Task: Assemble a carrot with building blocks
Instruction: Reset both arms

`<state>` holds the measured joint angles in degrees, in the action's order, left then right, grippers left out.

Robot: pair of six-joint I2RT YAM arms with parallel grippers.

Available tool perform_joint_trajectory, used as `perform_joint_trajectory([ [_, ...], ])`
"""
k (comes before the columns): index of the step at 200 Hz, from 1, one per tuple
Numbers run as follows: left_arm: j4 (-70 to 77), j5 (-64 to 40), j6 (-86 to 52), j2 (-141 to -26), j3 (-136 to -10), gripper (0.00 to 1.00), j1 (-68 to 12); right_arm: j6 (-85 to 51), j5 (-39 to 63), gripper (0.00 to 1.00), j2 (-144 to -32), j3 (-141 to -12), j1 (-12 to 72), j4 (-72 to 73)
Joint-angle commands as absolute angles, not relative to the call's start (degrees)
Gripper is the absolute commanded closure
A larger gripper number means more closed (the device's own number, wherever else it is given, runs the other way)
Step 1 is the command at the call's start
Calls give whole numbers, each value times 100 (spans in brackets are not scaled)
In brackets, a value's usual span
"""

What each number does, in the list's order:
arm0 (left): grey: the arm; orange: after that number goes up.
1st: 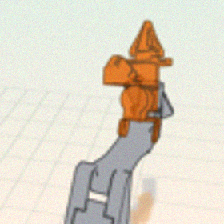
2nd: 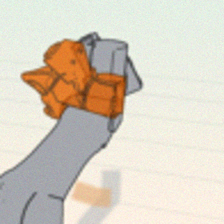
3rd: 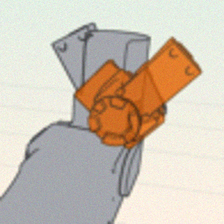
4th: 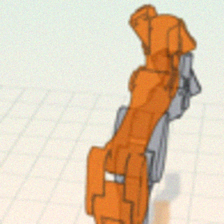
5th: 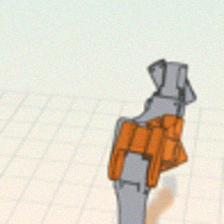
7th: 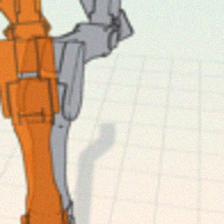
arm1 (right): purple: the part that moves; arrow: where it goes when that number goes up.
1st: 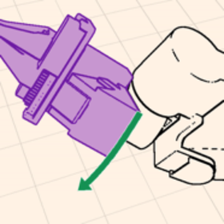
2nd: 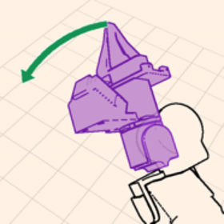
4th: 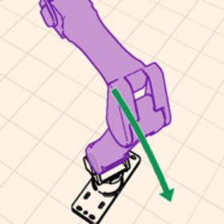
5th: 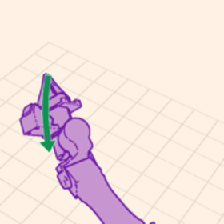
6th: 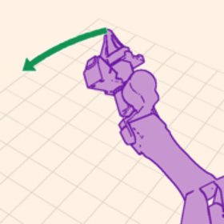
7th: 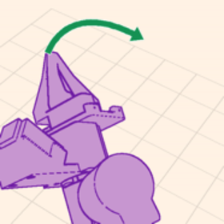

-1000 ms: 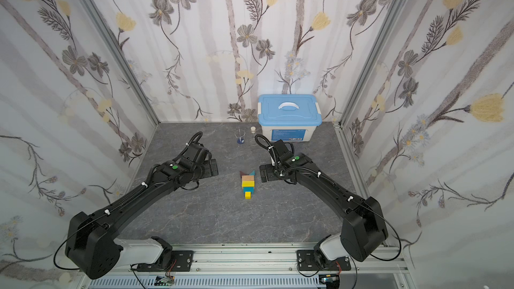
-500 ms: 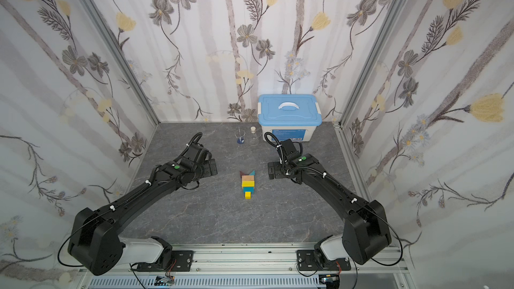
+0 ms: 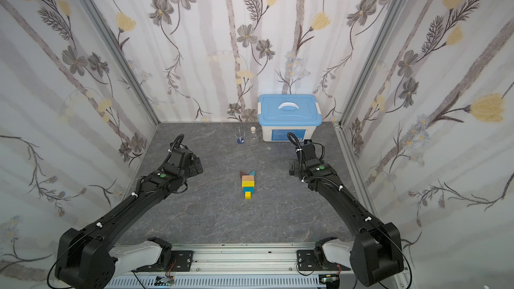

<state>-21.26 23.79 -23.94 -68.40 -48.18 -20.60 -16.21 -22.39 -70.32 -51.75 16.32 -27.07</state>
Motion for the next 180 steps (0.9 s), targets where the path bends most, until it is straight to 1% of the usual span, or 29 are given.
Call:
perform_joint_trajectory([
  [1, -1560, 2675, -2100, -6740, -4605, 0, -1833, -1373, -2981, 0, -6775, -4629, 1425, -1793],
  [29, -905, 2586, -2007, -6583, -4143, 0, -1472, -1233, -3188, 0, -6388, -3552, 998, -223],
  [52, -347, 2533, -1805, -6583, -3797, 0, -1196, -788, -2969, 0, -6763, -3193, 765, 711],
  [67, -10, 2475, -1611, -6598, -3619, 0, -1011, -745, -2680, 0, -7159, -3069, 576, 1287],
  [90, 467, 2476, -1321, -6690, -3429, 0, -762, -751, -2658, 0, -7629, -3031, 494, 1767],
  [118, 924, 2430, -1060, -6797, -3201, 0, -488, -567, -2460, 0, -7736, -2783, 464, 2557],
  [146, 1264, 2392, -923, -6859, -2984, 0, -288, -510, -2046, 0, -7779, -2801, 422, 2631],
  [161, 1407, 2337, -921, -6933, -2889, 0, -188, -403, -1550, 0, -7790, -2486, 422, 3357],
  [171, 1493, 2303, -847, -6973, -2851, 0, -169, -342, -1420, 0, -7875, -2319, 433, 3764],
  [180, 1560, 2302, -785, -7004, -2831, 0, -154, -326, -1414, 0, -7876, -2330, 431, 3730],
])
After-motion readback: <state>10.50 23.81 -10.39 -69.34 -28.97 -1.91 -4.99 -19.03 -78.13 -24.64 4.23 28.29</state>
